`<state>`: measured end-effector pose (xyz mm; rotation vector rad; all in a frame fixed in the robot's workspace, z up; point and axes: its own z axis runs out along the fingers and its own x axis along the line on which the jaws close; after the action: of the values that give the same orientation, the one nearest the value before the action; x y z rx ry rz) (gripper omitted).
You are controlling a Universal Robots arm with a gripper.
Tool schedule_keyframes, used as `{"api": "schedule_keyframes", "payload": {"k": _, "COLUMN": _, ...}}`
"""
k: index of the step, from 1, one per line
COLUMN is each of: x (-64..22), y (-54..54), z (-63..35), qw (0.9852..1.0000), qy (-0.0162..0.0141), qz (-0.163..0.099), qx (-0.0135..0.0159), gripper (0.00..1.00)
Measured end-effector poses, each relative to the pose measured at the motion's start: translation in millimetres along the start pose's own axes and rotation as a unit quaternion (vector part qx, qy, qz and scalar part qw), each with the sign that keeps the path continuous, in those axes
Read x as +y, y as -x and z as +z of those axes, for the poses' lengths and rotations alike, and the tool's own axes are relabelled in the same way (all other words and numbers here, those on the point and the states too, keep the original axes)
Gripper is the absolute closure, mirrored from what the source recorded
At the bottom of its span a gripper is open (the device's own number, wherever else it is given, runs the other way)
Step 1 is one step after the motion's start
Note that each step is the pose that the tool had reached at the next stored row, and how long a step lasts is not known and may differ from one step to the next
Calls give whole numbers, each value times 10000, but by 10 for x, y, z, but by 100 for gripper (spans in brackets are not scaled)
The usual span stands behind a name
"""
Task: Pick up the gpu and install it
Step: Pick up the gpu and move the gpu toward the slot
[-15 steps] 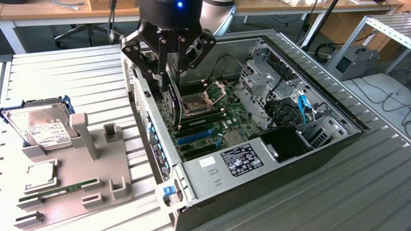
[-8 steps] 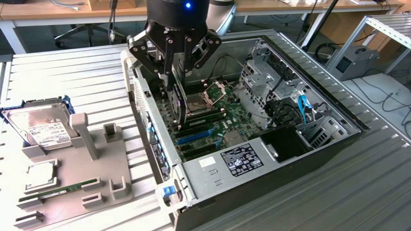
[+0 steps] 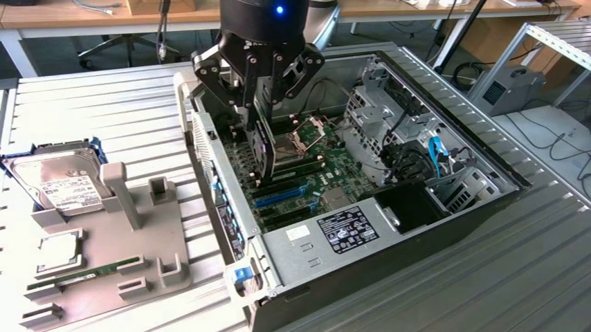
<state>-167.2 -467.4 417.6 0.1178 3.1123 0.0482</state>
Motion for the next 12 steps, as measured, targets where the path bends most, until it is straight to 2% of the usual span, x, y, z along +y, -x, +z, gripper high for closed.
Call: {"api": "schedule_keyframes", "payload": {"k": 12, "x": 7, "y": 114, "z": 31, "qw": 10000, "qy": -1, "qz": 0, "qx": 0, "gripper": 74}}
